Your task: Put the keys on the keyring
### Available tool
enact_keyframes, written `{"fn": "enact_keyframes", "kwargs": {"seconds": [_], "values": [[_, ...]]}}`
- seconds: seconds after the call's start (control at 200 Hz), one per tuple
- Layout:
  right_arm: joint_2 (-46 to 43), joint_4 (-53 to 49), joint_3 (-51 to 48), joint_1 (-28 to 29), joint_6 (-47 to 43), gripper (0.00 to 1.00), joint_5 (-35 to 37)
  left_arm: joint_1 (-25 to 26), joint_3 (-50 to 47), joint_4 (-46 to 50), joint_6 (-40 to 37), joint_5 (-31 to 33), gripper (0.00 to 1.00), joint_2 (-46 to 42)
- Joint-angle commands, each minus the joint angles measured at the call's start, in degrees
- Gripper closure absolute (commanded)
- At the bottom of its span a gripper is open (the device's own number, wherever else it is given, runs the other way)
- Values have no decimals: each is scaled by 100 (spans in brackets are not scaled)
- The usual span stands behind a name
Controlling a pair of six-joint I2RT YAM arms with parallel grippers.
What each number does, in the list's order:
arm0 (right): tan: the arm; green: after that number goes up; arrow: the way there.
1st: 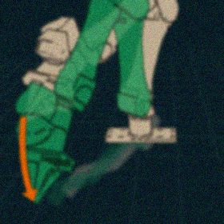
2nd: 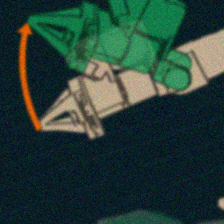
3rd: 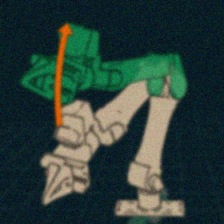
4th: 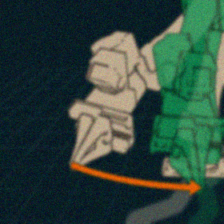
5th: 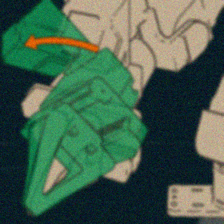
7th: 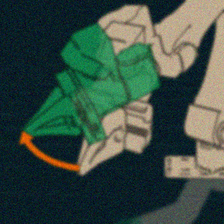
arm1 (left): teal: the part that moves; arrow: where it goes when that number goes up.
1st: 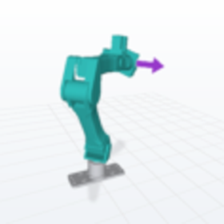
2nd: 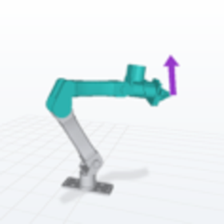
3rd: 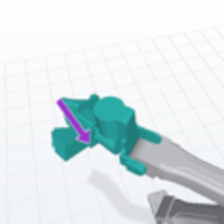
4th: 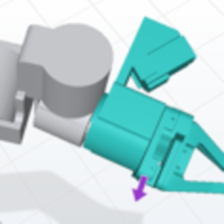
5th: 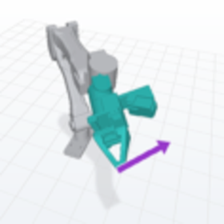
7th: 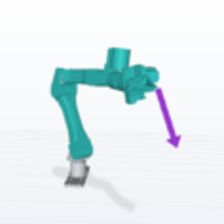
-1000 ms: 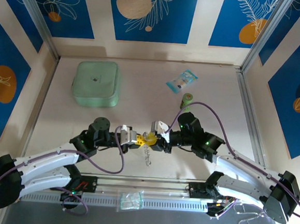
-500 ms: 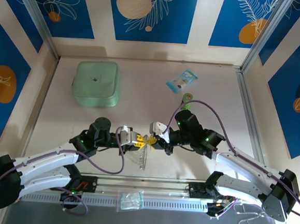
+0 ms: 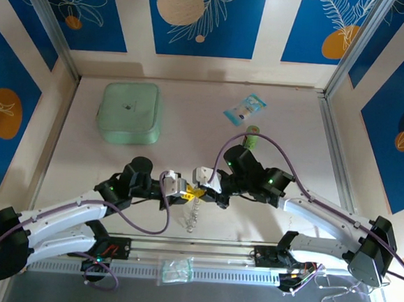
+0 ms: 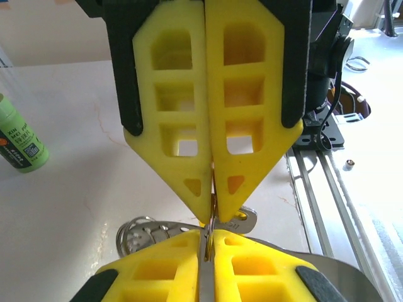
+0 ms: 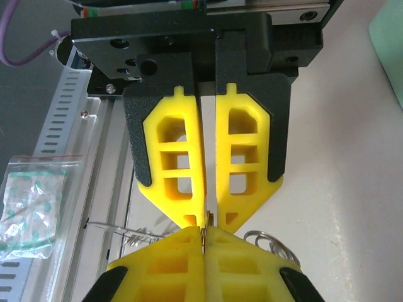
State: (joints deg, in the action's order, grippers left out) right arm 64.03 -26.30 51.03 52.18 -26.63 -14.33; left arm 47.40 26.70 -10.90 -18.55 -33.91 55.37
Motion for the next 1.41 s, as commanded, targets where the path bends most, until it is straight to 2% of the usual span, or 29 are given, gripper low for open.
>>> {"fn": "enact_keyframes", "kwargs": {"seconds": [0.0,0.065,0.13,0.145,0.205,0.25,0.465,0.755,1.0,1.13,1.28,1.4], "values": [[45,-120,232,124,-89,100,-98,41,200,9,-115,-116,89,9],[35,-45,192,143,-30,100,-92,38,204,-15,-84,-144,91,2],[-40,94,96,138,78,100,-9,37,186,-60,-22,-175,100,-11],[-74,123,58,131,117,98,35,34,186,-69,-18,-189,100,-17],[-251,207,-82,72,317,77,141,36,168,-79,21,-186,100,-26],[-446,206,-213,-47,507,71,97,35,154,-83,39,-175,100,-42],[-1147,78,-692,-288,1232,67,64,39,-10,-313,24,-126,100,-96],[-889,461,-816,-200,1391,67,89,33,-131,-416,-110,-137,100,-130],[-630,668,-762,-182,1321,72,-127,37,-140,-396,-139,-178,100,-124],[-557,673,-749,-173,1290,78,-167,33,-147,-412,-137,-195,100,-132],[-558,586,-736,-175,1232,92,-193,34,-150,-422,-125,-211,100,-124],[-582,457,-708,-176,1167,98,-163,41,-149,-448,-112,-239,100,-128]]}}
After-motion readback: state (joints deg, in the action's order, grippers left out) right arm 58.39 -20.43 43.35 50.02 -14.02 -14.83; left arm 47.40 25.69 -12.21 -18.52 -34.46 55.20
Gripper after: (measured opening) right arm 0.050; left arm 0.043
